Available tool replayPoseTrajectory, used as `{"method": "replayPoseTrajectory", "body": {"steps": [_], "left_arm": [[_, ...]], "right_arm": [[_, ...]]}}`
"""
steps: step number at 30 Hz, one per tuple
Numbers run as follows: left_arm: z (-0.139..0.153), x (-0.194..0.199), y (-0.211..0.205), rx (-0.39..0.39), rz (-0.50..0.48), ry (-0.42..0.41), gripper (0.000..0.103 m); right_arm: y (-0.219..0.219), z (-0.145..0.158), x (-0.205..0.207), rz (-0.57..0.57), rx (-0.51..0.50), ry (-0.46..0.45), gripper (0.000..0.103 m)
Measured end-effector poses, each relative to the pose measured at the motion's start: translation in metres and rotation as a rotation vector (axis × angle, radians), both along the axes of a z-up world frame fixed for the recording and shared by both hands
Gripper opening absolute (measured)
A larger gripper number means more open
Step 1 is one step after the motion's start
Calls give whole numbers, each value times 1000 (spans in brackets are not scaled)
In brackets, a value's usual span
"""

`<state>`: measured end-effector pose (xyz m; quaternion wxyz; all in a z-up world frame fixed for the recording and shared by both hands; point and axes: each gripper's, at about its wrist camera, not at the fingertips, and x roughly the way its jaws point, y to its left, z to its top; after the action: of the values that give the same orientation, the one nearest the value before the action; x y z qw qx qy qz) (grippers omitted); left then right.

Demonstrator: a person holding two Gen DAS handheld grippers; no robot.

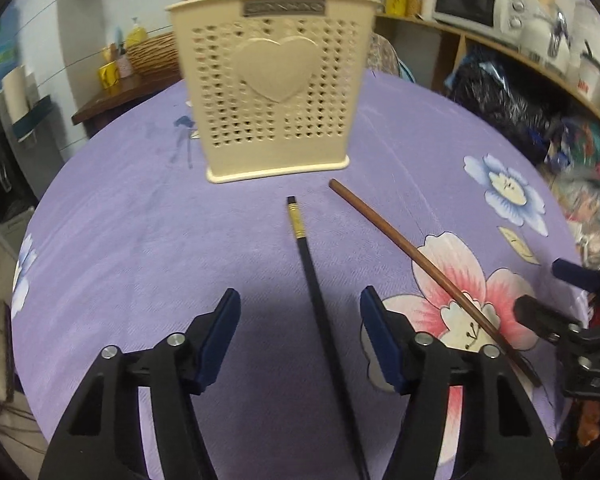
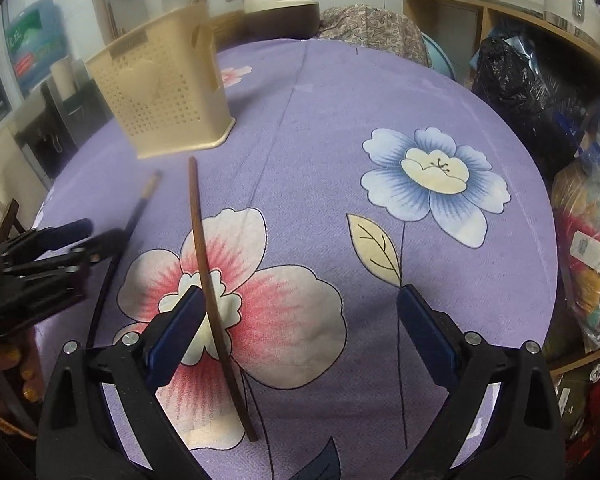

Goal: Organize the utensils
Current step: 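Move both tools over the last two chopsticks on the cloth, then grasp the black gold-tipped chopstick with the left tool while the right tool grasps a wooden chopstick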

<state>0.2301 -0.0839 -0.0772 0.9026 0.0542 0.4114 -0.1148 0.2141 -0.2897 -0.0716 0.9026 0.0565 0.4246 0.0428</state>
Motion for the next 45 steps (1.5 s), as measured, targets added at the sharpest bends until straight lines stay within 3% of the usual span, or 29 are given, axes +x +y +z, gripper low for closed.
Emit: {"method": "replayPoseTrajectory", "body": {"steps": [3,6,10,11,17,24,25,26,27,30,33,35,38,42,45], "left_arm": [[-7,17,-6,18,3,23,55],[-8,30,-5,35,19,26,43],[-6,42,1,52,14,37,15],[-6,41,2,60,8,36,13],[-6,27,28,88,-25,32,10],[-4,28,46,65,4,61,12],[-4,29,46,75,7,60,23],[-4,30,45,85,12,57,43],[-4,30,45,87,17,54,51],[-5,36,48,69,22,74,54],[-4,40,51,53,30,75,48],[-3,43,50,58,24,70,30],[-3,45,45,67,17,70,13],[-3,47,42,80,18,63,9],[-3,46,42,78,19,60,9]], "right_arm": [[1,3,0,16,2,-12,95],[2,5,1,23,1,-23,95],[7,10,3,36,-4,-35,95],[8,11,5,39,-8,-36,95],[23,15,19,94,-24,-31,94],[60,10,59,250,-11,9,76],[65,8,66,270,-16,20,71],[69,6,73,284,-25,30,68],[74,4,81,296,-43,40,61],[83,-4,100,331,-54,75,47],[91,-4,111,353,-80,88,43],[98,-3,115,361,-125,89,41],[108,-2,118,370,-144,88,30],[110,-1,122,368,-146,88,14],[113,-2,121,363,-145,85,9]]}}
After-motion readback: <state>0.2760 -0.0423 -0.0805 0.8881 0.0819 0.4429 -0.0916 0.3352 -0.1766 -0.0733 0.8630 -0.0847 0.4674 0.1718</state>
